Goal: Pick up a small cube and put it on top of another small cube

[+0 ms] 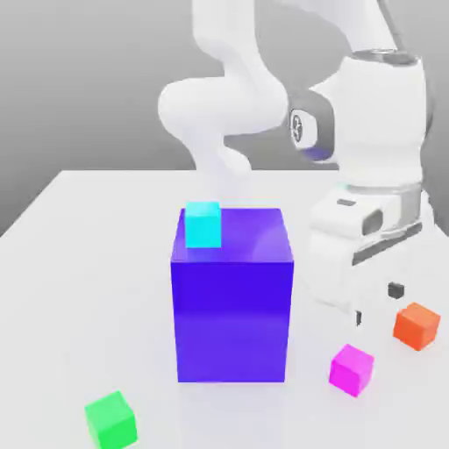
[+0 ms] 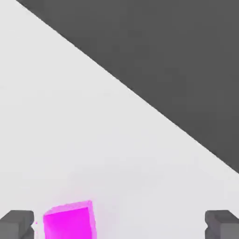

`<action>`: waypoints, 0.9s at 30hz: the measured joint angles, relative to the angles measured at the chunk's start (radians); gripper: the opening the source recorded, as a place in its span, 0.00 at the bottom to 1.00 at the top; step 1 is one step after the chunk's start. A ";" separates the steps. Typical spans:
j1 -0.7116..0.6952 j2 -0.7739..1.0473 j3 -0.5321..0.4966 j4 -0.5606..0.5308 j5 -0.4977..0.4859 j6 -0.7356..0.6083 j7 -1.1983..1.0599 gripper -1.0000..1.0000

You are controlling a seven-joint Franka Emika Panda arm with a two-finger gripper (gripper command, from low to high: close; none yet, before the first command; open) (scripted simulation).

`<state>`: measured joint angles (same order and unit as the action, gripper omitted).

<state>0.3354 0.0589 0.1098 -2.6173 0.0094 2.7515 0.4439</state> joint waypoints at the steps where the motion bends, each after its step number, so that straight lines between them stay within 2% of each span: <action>1: 0.008 0.036 0.001 -0.013 -0.022 0.018 0.001 0.50; 7: 0.053 0.254 -0.044 0.000 -0.108 0.178 0.043 0.50; 8: 0.062 0.288 -0.054 0.006 -0.113 0.205 0.047 0.00; 15: 0.064 0.295 -0.056 0.008 -0.118 0.211 0.051 0.00; 21: 0.040 0.116 -0.021 -0.019 -0.071 0.053 0.010 0.00; 27: -0.095 0.108 -0.109 0.074 -0.058 -0.070 -0.162 0.00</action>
<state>0.2405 0.1674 0.0009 -2.5436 -0.0488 2.6811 0.2815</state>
